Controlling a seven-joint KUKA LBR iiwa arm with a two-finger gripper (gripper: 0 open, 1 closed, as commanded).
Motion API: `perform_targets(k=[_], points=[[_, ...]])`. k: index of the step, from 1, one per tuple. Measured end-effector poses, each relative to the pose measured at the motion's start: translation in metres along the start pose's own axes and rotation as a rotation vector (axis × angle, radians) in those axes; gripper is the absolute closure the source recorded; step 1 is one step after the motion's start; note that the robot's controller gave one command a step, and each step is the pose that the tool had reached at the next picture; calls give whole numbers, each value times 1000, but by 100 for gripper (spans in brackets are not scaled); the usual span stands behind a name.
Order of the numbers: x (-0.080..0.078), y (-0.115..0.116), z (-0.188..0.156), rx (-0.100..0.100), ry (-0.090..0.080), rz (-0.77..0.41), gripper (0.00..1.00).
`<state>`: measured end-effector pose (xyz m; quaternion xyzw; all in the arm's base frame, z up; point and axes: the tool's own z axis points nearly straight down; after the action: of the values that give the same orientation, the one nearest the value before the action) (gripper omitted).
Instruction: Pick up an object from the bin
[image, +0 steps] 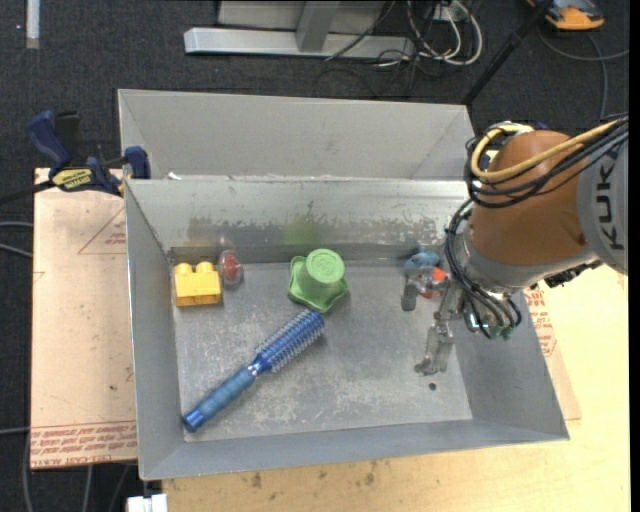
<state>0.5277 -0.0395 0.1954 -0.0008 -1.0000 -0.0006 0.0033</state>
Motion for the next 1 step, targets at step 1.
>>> perform_targets(k=[1], points=[[-38,90,91,-1,-6,-289,0]])
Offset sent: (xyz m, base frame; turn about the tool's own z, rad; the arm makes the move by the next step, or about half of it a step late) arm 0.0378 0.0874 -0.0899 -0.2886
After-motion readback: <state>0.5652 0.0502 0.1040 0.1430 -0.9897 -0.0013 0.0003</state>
